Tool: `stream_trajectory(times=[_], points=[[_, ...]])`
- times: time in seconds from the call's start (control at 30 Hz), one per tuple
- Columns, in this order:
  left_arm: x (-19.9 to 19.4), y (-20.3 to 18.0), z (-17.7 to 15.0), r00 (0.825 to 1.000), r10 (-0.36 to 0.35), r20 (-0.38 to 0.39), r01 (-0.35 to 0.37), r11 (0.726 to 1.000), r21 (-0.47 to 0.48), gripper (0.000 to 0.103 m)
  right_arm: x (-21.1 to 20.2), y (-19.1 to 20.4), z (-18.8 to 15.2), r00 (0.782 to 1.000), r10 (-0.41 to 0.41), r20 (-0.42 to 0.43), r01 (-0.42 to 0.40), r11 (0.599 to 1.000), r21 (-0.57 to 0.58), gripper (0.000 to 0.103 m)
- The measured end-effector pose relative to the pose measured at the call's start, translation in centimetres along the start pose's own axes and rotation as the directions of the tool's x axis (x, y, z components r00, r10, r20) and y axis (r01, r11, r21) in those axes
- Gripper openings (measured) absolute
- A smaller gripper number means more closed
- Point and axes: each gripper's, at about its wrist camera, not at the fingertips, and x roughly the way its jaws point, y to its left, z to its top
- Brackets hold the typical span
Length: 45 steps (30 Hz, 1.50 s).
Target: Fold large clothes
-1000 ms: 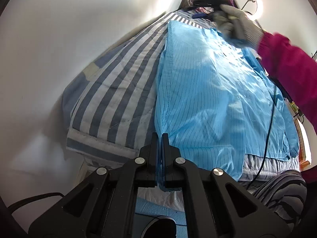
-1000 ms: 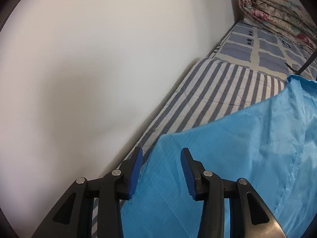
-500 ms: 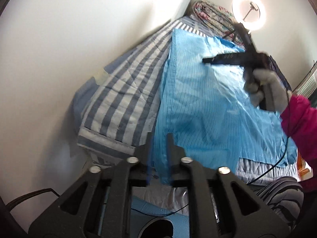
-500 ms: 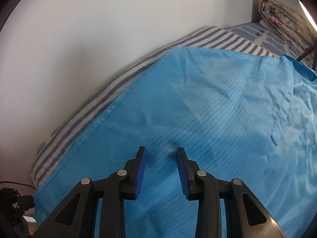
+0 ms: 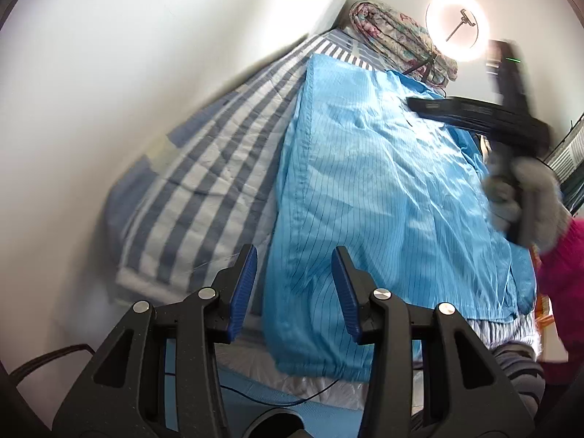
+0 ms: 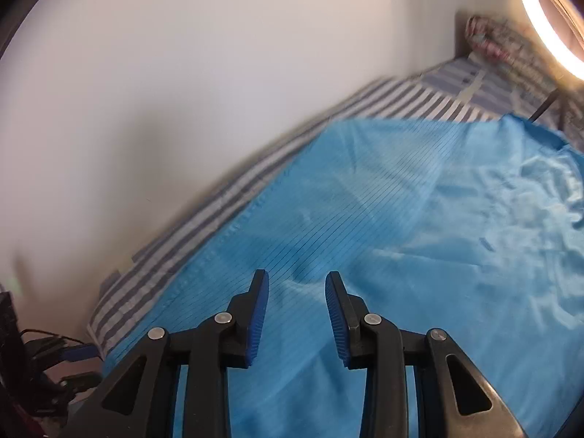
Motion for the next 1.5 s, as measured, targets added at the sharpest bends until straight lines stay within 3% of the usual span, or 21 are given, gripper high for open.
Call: stream_trajectory(times=[0.13,0.23,0.33,0.43,0.5,0.57,0.83,0.9,0.97,1.0,1.07,1.23,1.5], points=[[1.0,0.7,0.5,0.998,-0.056,0.000,0.056,0.995,-0.079,0.043,-4.2,-0.1,-1.1,0.997,-0.007,0.076,0.004,0.999,0.043,0.046],[1.3,1.2,0.8,0.997,-0.083,0.006,0.083,0.990,-0.118,0.043,-6.0,-0.1,-1.3,0.997,-0.009,0.073,0.003,0.997,0.077,0.046],[1.7,1.4,1.1,0.998,-0.066,0.008,0.066,0.991,-0.116,0.043,-6.8,0.8,-2.1,0.998,0.026,0.062,-0.034,0.991,0.131,0.050],[2.1,2.1,1.0,0.998,-0.070,0.007,0.070,0.985,-0.157,0.043,-6.0,1.9,-3.6,0.997,0.067,0.037,-0.072,0.984,0.161,0.048],[2.3,2.5,0.9,0.997,-0.080,0.001,0.079,0.982,-0.174,0.043,-4.8,2.9,-4.6,0.996,0.086,0.010,-0.087,0.982,0.170,0.038],[2.4,2.7,0.6,0.996,-0.093,-0.007,0.091,0.980,-0.179,0.043,-3.1,3.7,-5.6,0.994,0.105,-0.028,-0.098,0.977,0.190,0.035],[2.7,2.0,0.4,0.998,-0.065,-0.019,0.061,0.987,-0.150,0.043,3.1,5.1,-8.5,0.983,0.114,-0.142,-0.082,0.973,0.216,0.027],[2.9,1.8,0.4,0.999,-0.048,-0.026,0.044,0.987,-0.152,0.034,4.5,5.4,-8.9,0.981,0.113,-0.155,-0.078,0.974,0.213,0.027],[3.0,1.6,0.4,0.998,-0.044,-0.034,0.038,0.988,-0.152,0.017,5.5,5.9,-9.2,0.979,0.104,-0.173,-0.069,0.978,0.199,0.027],[3.0,1.5,0.4,0.999,-0.041,-0.032,0.036,0.988,-0.149,0.014,5.8,6.2,-9.3,0.980,0.096,-0.175,-0.063,0.981,0.185,0.027],[2.7,0.7,0.4,1.000,-0.011,-0.010,0.010,0.993,-0.122,0.009,5.7,6.4,-9.2,0.980,0.095,-0.176,-0.066,0.984,0.167,0.027],[2.1,-0.4,0.7,0.999,0.018,0.029,-0.016,0.996,-0.086,0.007,3.6,5.4,-8.4,0.983,0.136,-0.123,-0.111,0.975,0.193,0.030],[1.1,-2.5,0.6,0.993,0.079,0.085,-0.081,0.996,0.026,0.006,2.6,3.5,-5.6,0.988,0.122,-0.090,-0.098,0.966,0.241,0.046]])
